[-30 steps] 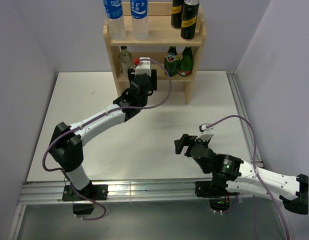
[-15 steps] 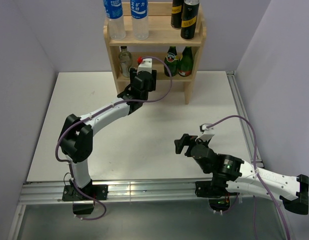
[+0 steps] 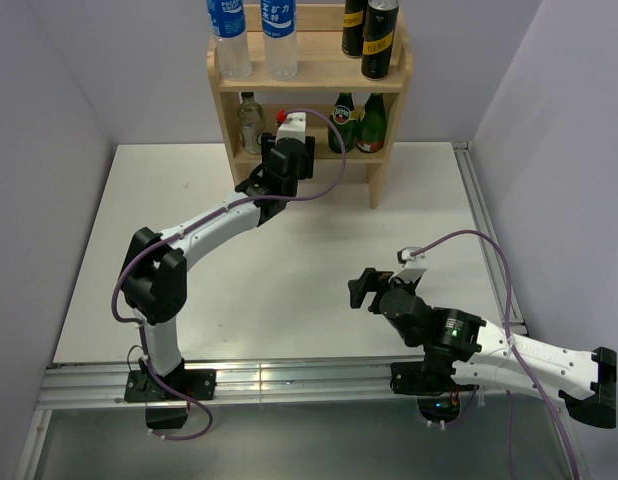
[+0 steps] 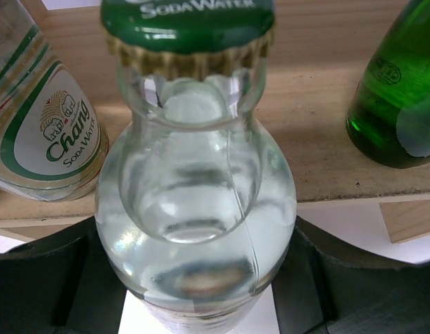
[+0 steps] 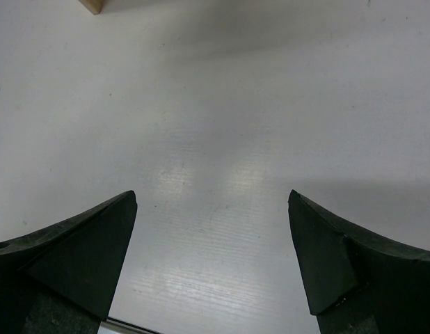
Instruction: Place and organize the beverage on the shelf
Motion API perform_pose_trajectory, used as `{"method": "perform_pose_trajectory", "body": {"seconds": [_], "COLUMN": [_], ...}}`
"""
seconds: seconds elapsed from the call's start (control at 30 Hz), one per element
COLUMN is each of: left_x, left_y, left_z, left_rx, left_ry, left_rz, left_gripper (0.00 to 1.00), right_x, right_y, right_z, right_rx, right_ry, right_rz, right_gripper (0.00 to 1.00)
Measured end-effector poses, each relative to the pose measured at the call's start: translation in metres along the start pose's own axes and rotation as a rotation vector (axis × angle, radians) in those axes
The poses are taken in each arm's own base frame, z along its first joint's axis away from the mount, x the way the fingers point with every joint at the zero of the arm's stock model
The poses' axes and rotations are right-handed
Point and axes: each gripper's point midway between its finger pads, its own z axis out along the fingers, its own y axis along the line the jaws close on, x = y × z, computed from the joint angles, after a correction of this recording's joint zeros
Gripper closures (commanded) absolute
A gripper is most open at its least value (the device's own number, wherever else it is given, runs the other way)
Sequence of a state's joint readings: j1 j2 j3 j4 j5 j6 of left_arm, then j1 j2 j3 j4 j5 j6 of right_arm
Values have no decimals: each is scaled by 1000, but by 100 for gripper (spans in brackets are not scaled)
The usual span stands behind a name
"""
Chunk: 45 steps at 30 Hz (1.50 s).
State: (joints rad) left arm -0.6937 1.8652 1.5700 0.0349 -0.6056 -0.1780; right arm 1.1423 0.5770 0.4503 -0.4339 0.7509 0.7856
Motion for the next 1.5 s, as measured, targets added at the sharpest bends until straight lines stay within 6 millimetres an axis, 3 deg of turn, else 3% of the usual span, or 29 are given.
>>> {"method": "perform_pose_trajectory", "body": {"seconds": [0.13, 0.4, 0.6, 0.93, 1.5], "left_x": [-7, -42, -53, -47, -50], "left_y": [0, 1, 6, 7, 10], "left_z": [0, 1, 7, 38, 47], "left_rx": [1, 0, -20, -71, -122], "left_ry": [-8, -78, -113, -153, -206], "left_rz": [-4, -51, -63, -74, -67], "left_gripper": [100, 100, 100, 100, 96], "right_x": [0, 1, 1, 0, 5], "right_y": [0, 0, 0, 1, 2], "right_z": [0, 0, 1, 1, 4], "right_rx": [0, 1, 1, 0, 5], "right_ry": [1, 2, 2, 0, 7], "right_rz": [-3, -5, -5, -3, -12], "right_gripper": [4, 4, 4, 4, 4]}}
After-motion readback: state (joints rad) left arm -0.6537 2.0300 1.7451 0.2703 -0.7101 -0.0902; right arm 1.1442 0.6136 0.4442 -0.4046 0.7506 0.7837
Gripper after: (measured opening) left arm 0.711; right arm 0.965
